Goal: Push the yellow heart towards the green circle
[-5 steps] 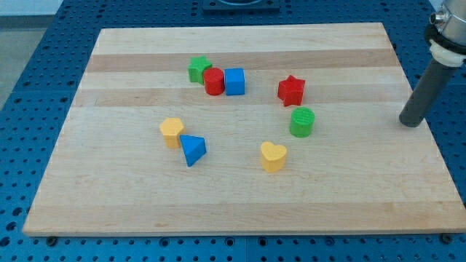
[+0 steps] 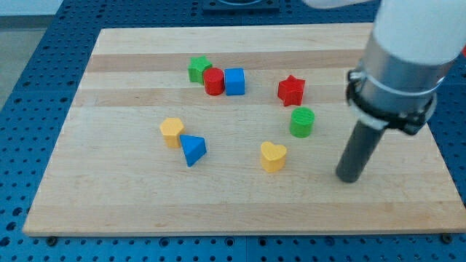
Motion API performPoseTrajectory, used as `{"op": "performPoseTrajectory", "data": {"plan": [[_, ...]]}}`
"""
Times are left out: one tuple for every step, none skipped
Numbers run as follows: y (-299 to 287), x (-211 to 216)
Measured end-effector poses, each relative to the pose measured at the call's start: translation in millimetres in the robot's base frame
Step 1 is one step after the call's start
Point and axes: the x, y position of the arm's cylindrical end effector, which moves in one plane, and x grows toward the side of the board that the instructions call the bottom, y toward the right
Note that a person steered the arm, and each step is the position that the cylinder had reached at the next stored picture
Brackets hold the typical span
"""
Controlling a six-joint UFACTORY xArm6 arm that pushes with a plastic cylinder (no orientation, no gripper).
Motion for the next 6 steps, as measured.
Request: {"op": "performPoseTrajectory", "data": {"plan": [[-47.2, 10.7], [-95.5, 10.7], [-111.8, 10.0], [-105.9, 6.2], [-98.3, -8.2], [-98.0, -27.9]]}}
